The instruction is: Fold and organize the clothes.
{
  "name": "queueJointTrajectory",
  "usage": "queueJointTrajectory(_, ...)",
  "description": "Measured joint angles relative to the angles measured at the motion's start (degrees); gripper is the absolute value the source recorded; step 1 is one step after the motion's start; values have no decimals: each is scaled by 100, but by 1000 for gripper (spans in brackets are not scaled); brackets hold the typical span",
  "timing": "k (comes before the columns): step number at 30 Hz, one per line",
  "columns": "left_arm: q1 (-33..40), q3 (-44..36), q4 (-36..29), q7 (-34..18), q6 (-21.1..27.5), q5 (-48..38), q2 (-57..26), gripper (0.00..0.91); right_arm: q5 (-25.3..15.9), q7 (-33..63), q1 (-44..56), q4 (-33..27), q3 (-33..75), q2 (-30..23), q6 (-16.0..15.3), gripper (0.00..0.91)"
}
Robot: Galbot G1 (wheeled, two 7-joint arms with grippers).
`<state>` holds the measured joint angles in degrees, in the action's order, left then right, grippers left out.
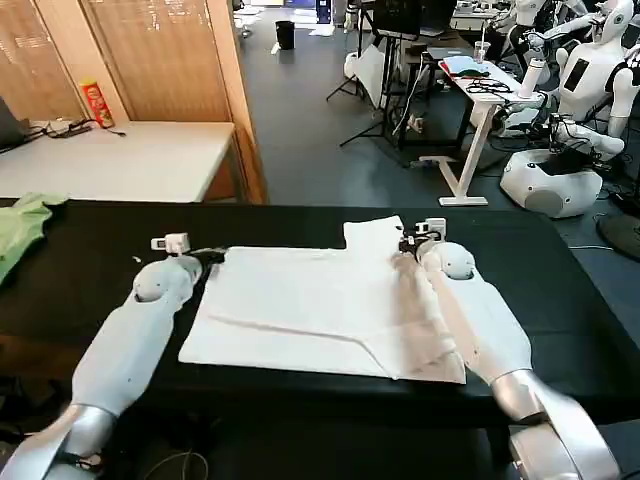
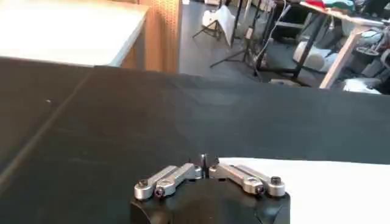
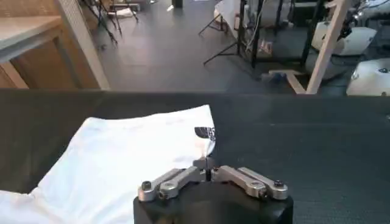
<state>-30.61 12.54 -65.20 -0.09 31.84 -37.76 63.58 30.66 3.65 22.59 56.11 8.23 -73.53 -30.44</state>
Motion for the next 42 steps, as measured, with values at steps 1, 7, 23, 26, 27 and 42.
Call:
queueJointTrajectory(1, -12, 27, -37, -10, -5, -3, -9, 0, -32, -42, 16, 24, 18, 12, 61, 0)
queueJointTrajectory(7, -111, 186, -397, -58, -3, 28, -121, 0, -106, -204, 179, 383, 56, 181, 384, 0)
queueJointTrajectory(23, -1046, 612, -2146, -142, 159, -336, -819, 0, 64, -255, 1245, 2691, 385, 982, 73, 0)
queueJointTrajectory(26, -1377, 767, -2501, -129, 133, -372, -1031, 0, 109, -261, 1624, 3216, 488, 1197, -66, 0)
queueJointTrajectory(27, -1501, 816, -2619, -119, 125, -394, -1098, 0, 128, -251, 1746, 3368, 516, 1268, -140, 0)
queueJointTrajectory(42, -3208, 1483, -3969, -134, 131, -482, -1795, 0, 287, 31, 3419, 5300, 1069, 1942, -1178, 0)
